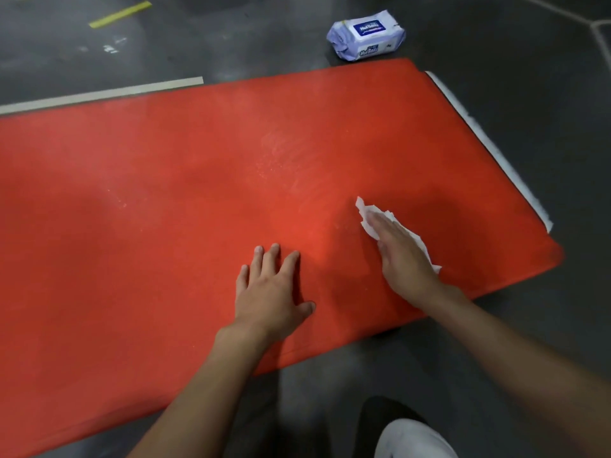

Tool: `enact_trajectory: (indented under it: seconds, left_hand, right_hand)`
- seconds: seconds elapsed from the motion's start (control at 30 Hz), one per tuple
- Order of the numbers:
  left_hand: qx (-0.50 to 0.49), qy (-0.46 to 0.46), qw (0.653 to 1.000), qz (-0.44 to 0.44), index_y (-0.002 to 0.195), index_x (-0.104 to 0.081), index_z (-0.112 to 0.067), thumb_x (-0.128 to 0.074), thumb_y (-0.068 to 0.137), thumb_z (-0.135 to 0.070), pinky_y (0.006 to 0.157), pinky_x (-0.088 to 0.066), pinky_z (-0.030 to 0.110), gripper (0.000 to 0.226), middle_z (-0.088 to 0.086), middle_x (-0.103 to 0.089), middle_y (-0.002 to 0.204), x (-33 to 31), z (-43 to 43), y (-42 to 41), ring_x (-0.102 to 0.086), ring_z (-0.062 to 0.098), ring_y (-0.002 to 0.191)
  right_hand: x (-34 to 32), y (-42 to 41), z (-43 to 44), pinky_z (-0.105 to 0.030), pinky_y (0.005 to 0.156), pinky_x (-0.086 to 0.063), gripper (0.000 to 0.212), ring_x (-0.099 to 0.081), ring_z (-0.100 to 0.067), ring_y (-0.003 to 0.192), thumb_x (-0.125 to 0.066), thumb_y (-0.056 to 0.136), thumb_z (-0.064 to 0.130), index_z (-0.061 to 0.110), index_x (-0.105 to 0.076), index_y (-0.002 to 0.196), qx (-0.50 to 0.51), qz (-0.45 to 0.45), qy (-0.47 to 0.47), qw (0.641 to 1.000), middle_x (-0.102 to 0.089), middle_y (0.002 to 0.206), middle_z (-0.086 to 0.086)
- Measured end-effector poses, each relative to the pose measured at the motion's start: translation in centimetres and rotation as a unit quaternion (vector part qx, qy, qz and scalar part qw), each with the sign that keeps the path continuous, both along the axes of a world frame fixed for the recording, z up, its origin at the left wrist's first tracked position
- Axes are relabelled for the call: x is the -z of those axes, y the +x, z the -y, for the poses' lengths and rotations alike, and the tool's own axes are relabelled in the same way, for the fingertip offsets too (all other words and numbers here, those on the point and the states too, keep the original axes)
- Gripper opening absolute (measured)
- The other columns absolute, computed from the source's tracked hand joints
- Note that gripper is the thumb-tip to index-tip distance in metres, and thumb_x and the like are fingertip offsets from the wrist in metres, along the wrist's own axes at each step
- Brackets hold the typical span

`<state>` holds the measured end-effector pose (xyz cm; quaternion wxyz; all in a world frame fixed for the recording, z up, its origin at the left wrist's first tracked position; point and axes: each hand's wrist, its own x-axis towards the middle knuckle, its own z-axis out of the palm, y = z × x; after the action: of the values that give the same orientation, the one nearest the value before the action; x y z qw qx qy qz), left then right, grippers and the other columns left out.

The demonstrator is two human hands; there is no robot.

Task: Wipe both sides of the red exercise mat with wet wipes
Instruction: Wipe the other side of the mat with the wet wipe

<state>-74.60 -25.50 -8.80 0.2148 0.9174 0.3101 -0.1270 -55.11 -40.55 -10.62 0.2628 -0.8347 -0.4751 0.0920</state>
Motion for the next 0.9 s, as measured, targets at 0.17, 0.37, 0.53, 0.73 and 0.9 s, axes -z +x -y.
enact_trajectory:
  seconds: [0.17, 0.37, 0.53, 0.73, 0.9]
  left_hand:
    - [0.003, 0.0, 1.0, -0.016, 0.152, -0.012, -0.037, -0.068, 0.074, -0.065, 0.12, -0.007, 0.049, 0.1, -0.001, -0.002, 0.162, -0.5, -0.2, 0.5, 0.007, 0.025, 0.15]
    - [0.014, 0.006, 0.999, -0.038, 0.15, -0.014, -0.038, -0.075, 0.064, -0.067, 0.115, -0.013, 0.049, 0.109, 0.0, -0.008, 0.158, -0.9, -0.6, 0.7, 0.0, 0.026, 0.148]
    - [0.012, 0.012, 0.999, -0.04, 0.149, -0.013, -0.036, -0.075, 0.066, -0.064, 0.115, -0.014, 0.051, 0.107, 0.001, -0.006, 0.158, -0.8, -0.3, 1.0, 0.002, 0.028, 0.148]
    - [0.01, 0.012, 0.999, -0.045, 0.149, -0.014, -0.037, -0.076, 0.065, -0.064, 0.114, -0.015, 0.051, 0.107, 0.0, -0.006, 0.158, -0.8, -0.4, 1.0, 0.002, 0.027, 0.148]
    - [0.01, 0.009, 0.999, -0.049, 0.149, -0.013, -0.036, -0.076, 0.066, -0.063, 0.115, -0.014, 0.051, 0.107, 0.0, -0.004, 0.159, -0.7, -0.2, 1.1, 0.003, 0.028, 0.148]
  right_hand:
    - [-0.5, -2.4, -0.5, -0.032, 0.115, -0.031, 0.041, -0.053, -0.03, 0.131, -0.048, 0.092, -0.012, 0.001, -0.064, 0.128, 0.046, -0.029, 0.033, 0.998, -0.059, 0.137, -0.016]
    - [-0.1, -2.2, -1.0, -0.044, 0.123, -0.009, 0.049, -0.012, -0.017, 0.152, -0.028, 0.105, 0.043, 0.027, -0.039, 0.15, -0.157, 0.12, -0.144, 0.97, -0.027, 0.161, 0.007]
    - [0.3, -2.6, -1.3, -0.04, 0.124, -0.002, 0.06, 0.003, -0.025, 0.153, -0.016, 0.104, 0.04, 0.013, -0.018, 0.158, -0.088, 0.124, -0.198, 0.968, -0.009, 0.166, -0.008]
    - [0.1, -2.4, -1.2, -0.04, 0.124, -0.005, 0.061, 0.003, -0.02, 0.153, -0.014, 0.103, 0.044, 0.018, -0.014, 0.159, -0.105, 0.13, -0.202, 0.965, -0.003, 0.166, -0.001]
    - [0.3, -5.9, -0.8, -0.044, 0.124, -0.006, 0.06, -0.004, -0.024, 0.153, -0.012, 0.102, 0.043, 0.02, -0.02, 0.157, -0.142, 0.148, -0.224, 0.953, -0.009, 0.166, -0.003]
